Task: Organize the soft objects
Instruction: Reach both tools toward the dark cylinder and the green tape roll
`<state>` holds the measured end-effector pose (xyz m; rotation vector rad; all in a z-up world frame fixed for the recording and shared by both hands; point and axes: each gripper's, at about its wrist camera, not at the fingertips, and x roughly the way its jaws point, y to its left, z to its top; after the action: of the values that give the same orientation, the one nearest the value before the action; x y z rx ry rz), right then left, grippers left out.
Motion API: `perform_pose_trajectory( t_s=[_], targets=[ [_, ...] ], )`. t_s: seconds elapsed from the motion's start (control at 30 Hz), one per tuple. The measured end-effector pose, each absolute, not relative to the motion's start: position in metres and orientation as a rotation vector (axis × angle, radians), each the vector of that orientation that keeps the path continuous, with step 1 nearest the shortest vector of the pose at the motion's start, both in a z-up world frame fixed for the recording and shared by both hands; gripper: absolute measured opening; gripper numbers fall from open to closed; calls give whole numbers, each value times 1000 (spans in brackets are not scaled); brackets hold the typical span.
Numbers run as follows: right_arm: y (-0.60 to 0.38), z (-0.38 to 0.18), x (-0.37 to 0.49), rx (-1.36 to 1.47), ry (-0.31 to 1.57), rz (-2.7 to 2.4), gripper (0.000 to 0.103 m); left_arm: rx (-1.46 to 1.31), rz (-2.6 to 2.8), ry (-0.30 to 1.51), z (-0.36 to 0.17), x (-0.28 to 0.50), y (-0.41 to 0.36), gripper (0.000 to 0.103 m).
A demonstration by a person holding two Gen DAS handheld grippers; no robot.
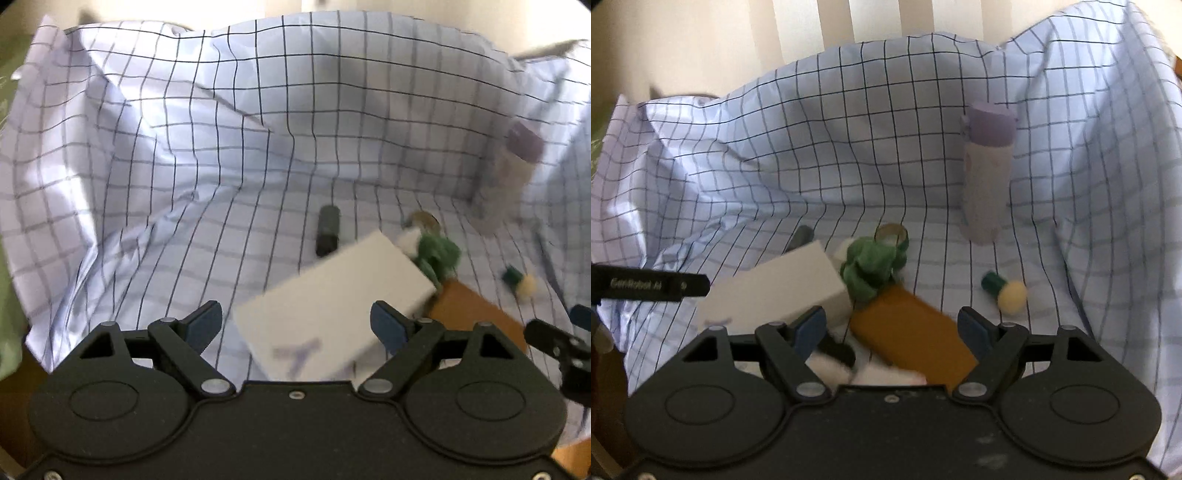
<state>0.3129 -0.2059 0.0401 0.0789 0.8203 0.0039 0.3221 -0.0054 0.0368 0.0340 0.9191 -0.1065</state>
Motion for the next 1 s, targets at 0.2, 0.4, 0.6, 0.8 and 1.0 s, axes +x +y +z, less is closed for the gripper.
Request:
perform_pose_trajectory(
  t_s=[0.2,0.4,0.6,0.8,1.0],
  targets=[
    [-209,34,369,78,837,-18,78,77,-93,967,24,389,-21,84],
    [-215,19,425,122,901,-22,78,88,-108,1073,-5,446,-38,84],
    [-212,0,460,109,930,-38,78,180,-132,1137,-39,476,-55,83],
    [-214,-16,488,102,968,-44,78,313,-123,1153,-59,488,-65,86],
    [-210,-29,506,67,1001,-47,78,357,-143,1131,-55,483,-53,87]
  ],
)
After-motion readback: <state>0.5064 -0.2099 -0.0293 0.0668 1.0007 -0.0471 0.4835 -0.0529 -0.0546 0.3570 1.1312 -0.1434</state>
